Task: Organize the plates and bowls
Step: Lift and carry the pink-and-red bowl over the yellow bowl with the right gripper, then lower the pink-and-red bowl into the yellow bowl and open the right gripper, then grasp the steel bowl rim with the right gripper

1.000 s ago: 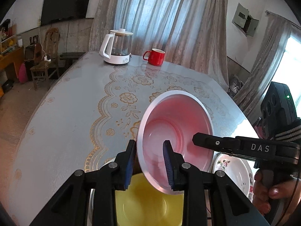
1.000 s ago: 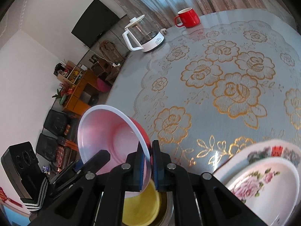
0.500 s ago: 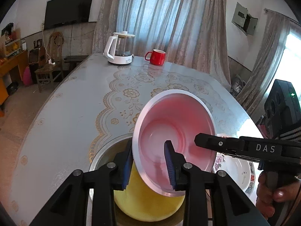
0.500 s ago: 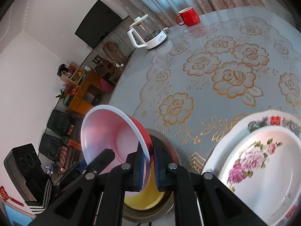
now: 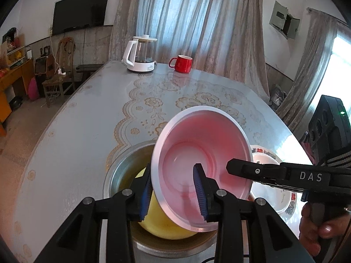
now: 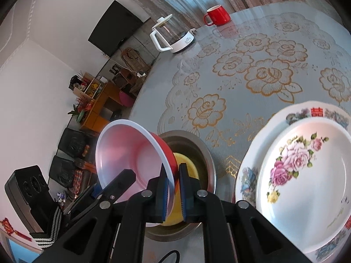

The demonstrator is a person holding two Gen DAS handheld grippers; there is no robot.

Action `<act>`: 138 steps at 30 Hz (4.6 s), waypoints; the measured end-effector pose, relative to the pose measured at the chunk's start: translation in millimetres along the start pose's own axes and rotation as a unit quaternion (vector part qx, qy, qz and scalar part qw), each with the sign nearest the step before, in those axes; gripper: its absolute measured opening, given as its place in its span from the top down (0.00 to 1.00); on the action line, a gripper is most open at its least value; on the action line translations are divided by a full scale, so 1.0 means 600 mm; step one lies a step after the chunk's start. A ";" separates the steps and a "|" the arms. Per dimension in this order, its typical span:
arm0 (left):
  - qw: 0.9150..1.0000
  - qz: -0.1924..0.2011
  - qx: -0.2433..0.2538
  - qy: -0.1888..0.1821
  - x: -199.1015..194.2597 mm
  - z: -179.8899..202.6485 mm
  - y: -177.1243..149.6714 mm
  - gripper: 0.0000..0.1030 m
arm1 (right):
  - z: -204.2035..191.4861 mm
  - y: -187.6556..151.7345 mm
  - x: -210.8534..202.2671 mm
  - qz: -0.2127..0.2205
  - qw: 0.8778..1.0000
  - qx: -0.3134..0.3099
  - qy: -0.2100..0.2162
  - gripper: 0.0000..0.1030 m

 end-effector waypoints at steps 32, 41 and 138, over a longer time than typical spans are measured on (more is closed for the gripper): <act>0.999 -0.042 -0.002 0.005 0.029 -0.020 -0.044 0.62 | -0.005 -0.036 0.035 -0.031 0.999 0.001 -0.026 0.89; 0.998 -0.064 0.003 0.025 0.050 -0.029 -0.040 0.62 | -0.007 -0.031 0.064 -0.058 0.997 -0.004 -0.047 0.83; 0.984 -0.041 -0.174 -0.025 0.055 -0.246 -0.063 0.50 | 0.013 -0.006 0.124 -0.053 0.997 0.013 -0.056 0.85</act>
Point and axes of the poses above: each gripper's, at about its wrist camera, not at the fingertips, and x roughly the way its jaws point, z to its right, y to its top, the point moved 2 cm from there along x, roughly the way its jaws point, and after that the axes turned 11 degrees about -z, right-handed, at the moved point
